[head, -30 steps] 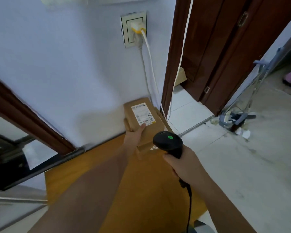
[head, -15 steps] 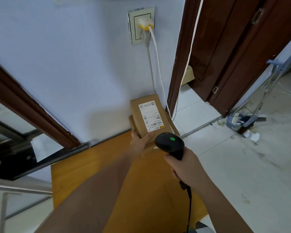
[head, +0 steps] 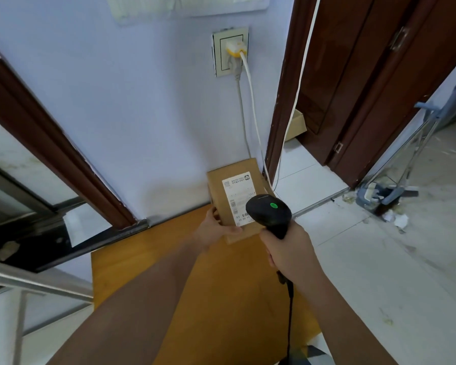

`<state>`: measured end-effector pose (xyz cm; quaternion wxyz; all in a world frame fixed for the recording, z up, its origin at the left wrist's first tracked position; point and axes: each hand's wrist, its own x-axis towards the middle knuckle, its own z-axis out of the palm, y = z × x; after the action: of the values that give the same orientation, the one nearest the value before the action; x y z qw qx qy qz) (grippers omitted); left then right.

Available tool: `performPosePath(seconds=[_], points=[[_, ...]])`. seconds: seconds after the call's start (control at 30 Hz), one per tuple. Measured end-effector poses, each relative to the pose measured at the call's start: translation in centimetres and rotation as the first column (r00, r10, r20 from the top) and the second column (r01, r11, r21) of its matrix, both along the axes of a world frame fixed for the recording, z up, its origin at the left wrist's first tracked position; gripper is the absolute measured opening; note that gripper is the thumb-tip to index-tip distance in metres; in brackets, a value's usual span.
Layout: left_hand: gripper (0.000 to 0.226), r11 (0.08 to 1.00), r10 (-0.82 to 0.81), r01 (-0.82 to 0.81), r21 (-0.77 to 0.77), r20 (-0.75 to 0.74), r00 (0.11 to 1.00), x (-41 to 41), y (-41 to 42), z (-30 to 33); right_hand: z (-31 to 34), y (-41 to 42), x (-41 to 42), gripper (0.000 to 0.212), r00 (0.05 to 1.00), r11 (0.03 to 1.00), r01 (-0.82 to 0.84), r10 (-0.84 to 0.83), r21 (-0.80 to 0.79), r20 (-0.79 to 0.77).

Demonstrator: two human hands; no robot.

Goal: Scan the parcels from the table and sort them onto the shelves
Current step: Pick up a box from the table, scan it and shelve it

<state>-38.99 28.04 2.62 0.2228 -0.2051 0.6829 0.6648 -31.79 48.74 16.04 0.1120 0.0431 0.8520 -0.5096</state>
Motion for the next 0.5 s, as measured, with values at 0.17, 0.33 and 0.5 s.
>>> performPosePath(seconds=[0.17,0.33,0.5], points=[[0.140,0.997,-0.072,0.070,-0.040,-0.028,0.997,1.9,0.0,1.3,0.7,-1.2,1.0,0.025,0.999,0.999,0.033,-0.033,0.006,-0.022],[0.148,0.998,-0.053,0.052,-0.032,-0.059,0.997,2.9,-0.4,1.6,0.2,-0.9,1.8,0.019,0.998,0.998,0.067,-0.067,0.009,0.005],[0.157,1.000,0.018,-0.018,0.010,-0.070,0.997,3.5,-0.9,1.0,0.1,-0.8,2.5,0.019,0.999,0.998,0.041,-0.042,0.039,0.021]])
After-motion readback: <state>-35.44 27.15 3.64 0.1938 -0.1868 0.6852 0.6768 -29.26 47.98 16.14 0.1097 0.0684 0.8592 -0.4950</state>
